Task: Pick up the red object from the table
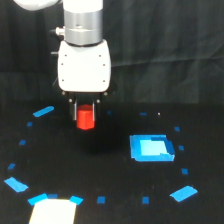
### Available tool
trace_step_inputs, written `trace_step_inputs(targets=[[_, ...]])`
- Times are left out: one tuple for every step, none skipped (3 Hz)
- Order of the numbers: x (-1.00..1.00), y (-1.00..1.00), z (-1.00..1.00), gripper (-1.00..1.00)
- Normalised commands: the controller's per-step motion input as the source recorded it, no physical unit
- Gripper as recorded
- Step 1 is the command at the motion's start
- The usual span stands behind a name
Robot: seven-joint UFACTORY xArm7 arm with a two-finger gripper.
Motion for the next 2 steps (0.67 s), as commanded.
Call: trace_step_inputs(targets=[[-0.08,-0.22,1.0,-0.56],[0.32,-0.47,1.0,-1.0]])
